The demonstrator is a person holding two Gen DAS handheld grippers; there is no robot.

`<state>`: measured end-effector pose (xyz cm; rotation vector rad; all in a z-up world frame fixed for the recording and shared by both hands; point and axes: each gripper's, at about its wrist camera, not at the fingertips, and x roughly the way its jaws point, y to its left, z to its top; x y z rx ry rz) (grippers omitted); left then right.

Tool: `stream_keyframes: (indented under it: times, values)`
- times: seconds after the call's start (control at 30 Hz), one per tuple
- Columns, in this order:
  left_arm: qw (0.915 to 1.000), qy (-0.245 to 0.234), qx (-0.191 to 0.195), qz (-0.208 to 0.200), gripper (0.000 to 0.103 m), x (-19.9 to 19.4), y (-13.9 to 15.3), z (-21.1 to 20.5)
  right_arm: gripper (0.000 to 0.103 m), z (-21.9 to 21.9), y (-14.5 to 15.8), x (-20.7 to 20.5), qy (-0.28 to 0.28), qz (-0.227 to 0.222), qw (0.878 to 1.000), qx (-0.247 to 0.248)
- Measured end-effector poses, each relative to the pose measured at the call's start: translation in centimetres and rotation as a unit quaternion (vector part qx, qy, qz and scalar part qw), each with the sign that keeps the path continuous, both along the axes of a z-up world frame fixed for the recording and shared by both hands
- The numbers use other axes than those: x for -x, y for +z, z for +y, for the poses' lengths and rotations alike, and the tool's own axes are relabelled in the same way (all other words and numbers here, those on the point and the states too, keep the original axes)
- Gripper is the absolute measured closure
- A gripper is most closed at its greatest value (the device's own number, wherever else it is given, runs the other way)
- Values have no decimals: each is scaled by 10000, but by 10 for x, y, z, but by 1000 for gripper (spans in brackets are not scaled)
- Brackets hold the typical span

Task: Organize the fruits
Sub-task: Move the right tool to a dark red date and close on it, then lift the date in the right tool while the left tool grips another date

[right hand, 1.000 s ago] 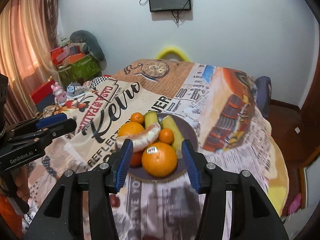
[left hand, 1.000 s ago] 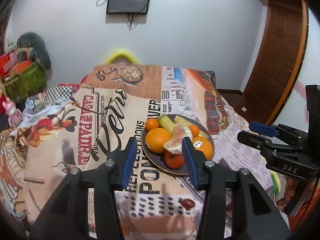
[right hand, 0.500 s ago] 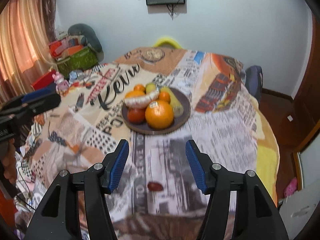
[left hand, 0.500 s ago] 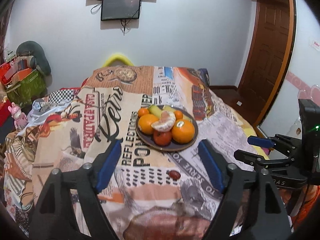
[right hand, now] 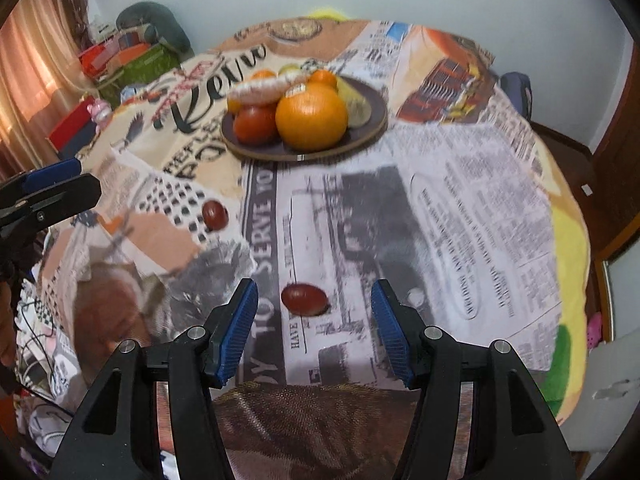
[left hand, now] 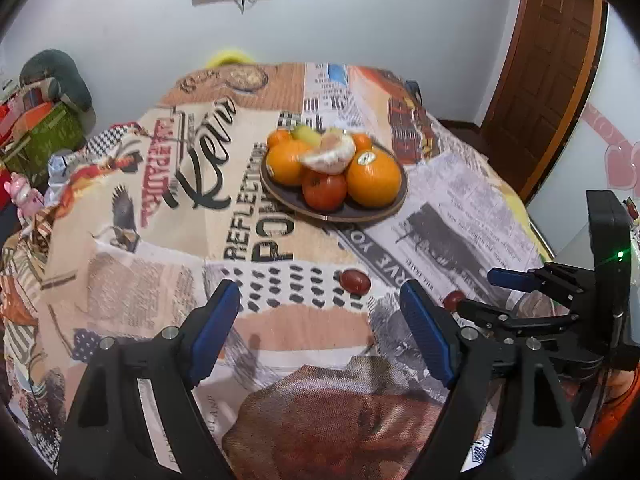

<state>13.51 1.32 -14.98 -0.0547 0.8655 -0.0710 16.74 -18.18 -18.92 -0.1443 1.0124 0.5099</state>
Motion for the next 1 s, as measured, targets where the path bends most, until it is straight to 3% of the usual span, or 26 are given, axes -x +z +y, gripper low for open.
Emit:
stream_keyframes:
  times: [0.13,0.2,0.3,0.37,0.53,0.67,0.77,0.93,1.0]
  values:
    - [9999,-36,-10,168,21,-7,-14,-1,50,1,-15,1,-3,137,9999,-5]
    - [9996,-62,8,267,21,-11,-21,-2,61,1,-21,2,39,221,9997,-37]
    - [9990,-120,57,429,21,-17,-31,-4,66,0,-24,3,97,265,9996,-90]
    - [9985,-161,66,520,21,-21,-38,-7,77,-1,-23,3,115,253,9996,-108]
    - [9973,-284,129,670,22,-31,-52,-14,78,-2,-20,1,143,157,9997,-123]
    - [9955,-385,260,827,41,-42,-62,-19,78,-5,-14,-3,82,43,9997,-212]
    - [9950,-427,234,875,46,-49,-67,-24,78,-9,-7,-8,22,-34,9995,-301]
    - [9954,-464,168,818,62,-59,-71,-29,78,-12,-3,-13,3,-115,9993,-344]
    - [9954,-513,143,800,79,-62,-72,-31,78,-12,-4,-16,-5,-121,9994,-339]
